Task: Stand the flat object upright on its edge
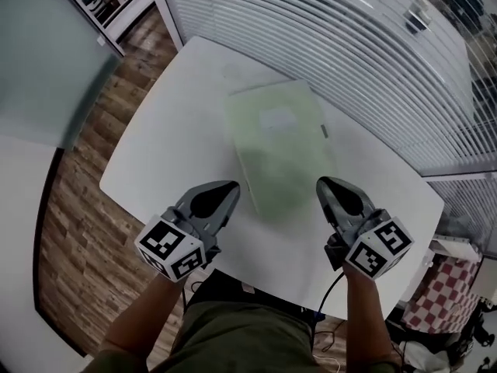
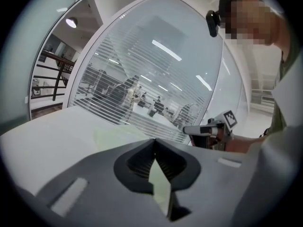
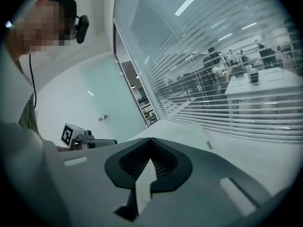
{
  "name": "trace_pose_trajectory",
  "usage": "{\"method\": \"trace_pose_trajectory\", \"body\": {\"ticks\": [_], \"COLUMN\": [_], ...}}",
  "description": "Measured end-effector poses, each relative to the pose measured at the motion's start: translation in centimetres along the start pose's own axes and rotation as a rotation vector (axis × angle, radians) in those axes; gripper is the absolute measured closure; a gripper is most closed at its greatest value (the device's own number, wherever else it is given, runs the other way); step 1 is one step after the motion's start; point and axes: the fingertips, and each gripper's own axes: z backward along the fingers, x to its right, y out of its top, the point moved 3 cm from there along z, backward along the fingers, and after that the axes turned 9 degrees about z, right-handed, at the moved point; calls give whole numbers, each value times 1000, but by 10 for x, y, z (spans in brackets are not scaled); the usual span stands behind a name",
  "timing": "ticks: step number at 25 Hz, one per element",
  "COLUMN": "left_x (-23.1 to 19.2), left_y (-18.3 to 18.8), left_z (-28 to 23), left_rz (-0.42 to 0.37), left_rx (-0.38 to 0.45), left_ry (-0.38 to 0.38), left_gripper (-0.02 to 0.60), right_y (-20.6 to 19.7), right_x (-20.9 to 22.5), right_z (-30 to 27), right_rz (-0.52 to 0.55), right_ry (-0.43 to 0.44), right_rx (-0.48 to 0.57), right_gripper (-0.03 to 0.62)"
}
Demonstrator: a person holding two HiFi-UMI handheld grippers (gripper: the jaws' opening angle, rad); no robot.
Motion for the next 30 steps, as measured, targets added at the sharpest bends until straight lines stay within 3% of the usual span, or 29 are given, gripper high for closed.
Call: {"method": "trace_pose_trajectory", "body": {"ticks": [12, 20, 30], "left_x": [-62, -87, -99], "left_y": [-21, -36, -51], "left_z": [-21, -35, -56], "left_rz": [167, 225, 258], "left_rx": [18, -1, -44], "left_ry": [105, 124, 137], "left_gripper": [578, 554, 484], "right_y": [-24, -33, -47], "right_x": [57, 87, 124], "right_z": [-35, -58, -77], "right_rz": [12, 41, 50], "right_ry": [-20, -13, -17], "right_rx": [-80, -130, -193], "right_gripper": [580, 574, 495]}}
